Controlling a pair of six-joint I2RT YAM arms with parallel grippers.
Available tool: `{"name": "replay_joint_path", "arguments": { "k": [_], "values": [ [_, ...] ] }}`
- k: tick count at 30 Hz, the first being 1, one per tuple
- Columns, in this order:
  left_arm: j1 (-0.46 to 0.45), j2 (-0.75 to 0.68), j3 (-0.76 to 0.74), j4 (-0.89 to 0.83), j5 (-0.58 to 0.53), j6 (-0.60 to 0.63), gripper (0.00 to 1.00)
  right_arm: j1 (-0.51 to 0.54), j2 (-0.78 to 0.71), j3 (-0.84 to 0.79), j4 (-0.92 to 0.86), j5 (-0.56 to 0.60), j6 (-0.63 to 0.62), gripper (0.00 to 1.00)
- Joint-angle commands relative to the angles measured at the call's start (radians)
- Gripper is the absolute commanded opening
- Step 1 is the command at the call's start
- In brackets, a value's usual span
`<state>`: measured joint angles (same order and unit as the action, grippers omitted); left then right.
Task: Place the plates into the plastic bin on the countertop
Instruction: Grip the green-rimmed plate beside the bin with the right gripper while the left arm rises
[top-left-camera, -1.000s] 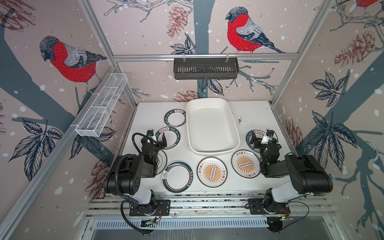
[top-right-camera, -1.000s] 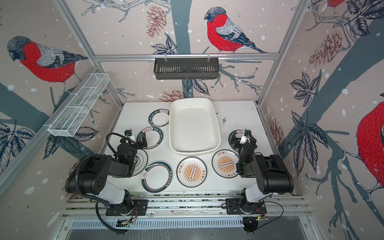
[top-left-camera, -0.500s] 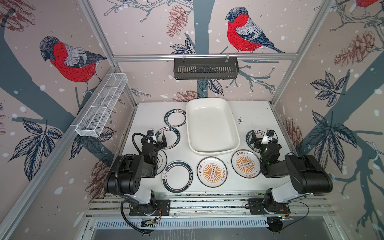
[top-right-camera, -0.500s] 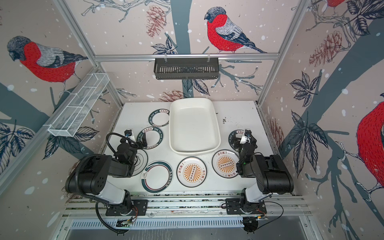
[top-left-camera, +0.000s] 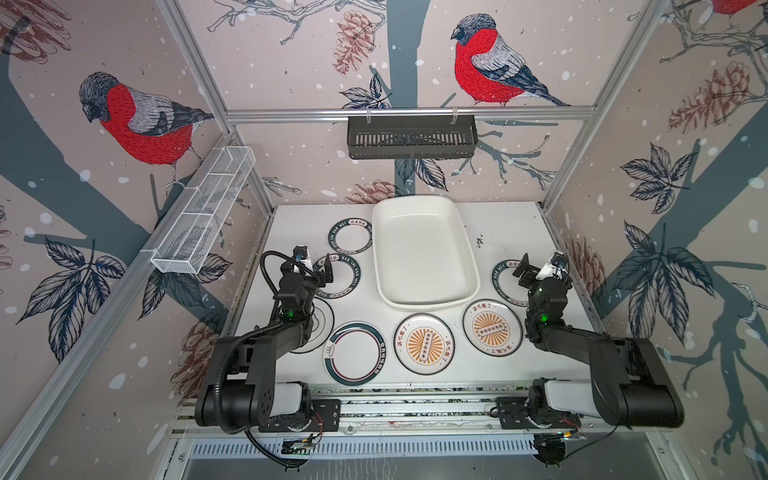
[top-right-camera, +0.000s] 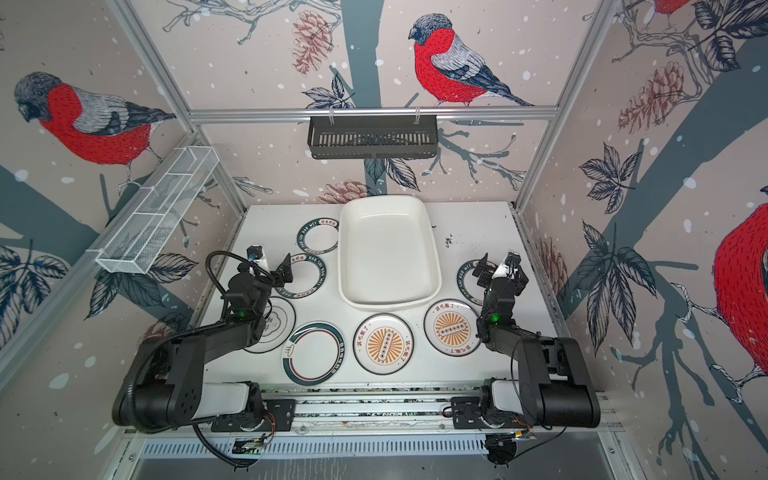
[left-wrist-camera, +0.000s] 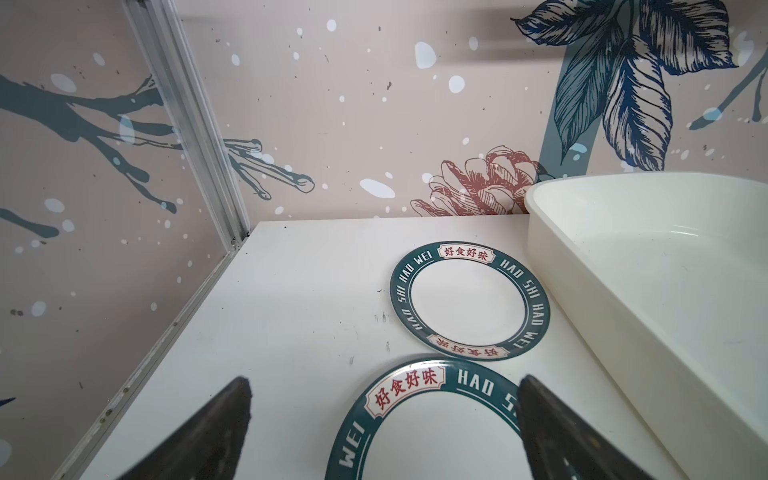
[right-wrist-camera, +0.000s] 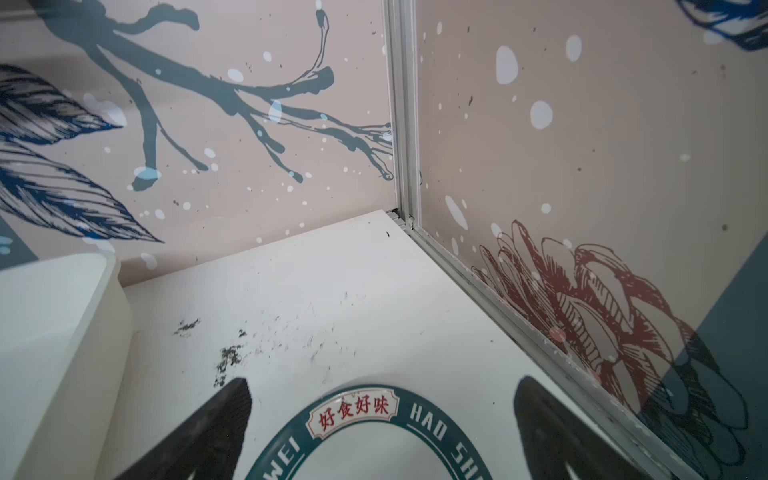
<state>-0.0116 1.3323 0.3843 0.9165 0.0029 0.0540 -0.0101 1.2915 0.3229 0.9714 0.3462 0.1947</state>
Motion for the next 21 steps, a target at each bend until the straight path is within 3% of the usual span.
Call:
{"name": "replay_joint_path", "arguments": {
  "k": [1,4,7,11,14,21],
  "values": [
    [-0.003,-0.037,0.069,-0.241,0.051,0.048,0.99,-0.001,-0.034,0.112,-0.342,0.062,0.107,1.00],
    [-0.007,-0.071,0.156,-0.423,0.093,0.075,0.99,-0.004,-0.060,0.248,-0.646,0.083,0.236,1.00],
    [-0.008,-0.094,0.245,-0.579,0.143,0.113,0.99,-0.013,-0.070,0.294,-0.794,0.087,0.331,0.99],
    [-0.016,-0.073,0.392,-0.788,0.208,0.167,0.99,-0.027,-0.117,0.281,-0.852,-0.028,0.378,1.00],
    [-0.029,-0.046,0.501,-0.919,0.241,0.188,0.99,-0.044,-0.158,0.264,-0.900,-0.049,0.445,1.00],
    [-0.054,0.000,0.676,-1.087,0.325,0.181,0.99,-0.141,-0.193,0.243,-0.982,-0.159,0.540,0.97]
  ]
}}
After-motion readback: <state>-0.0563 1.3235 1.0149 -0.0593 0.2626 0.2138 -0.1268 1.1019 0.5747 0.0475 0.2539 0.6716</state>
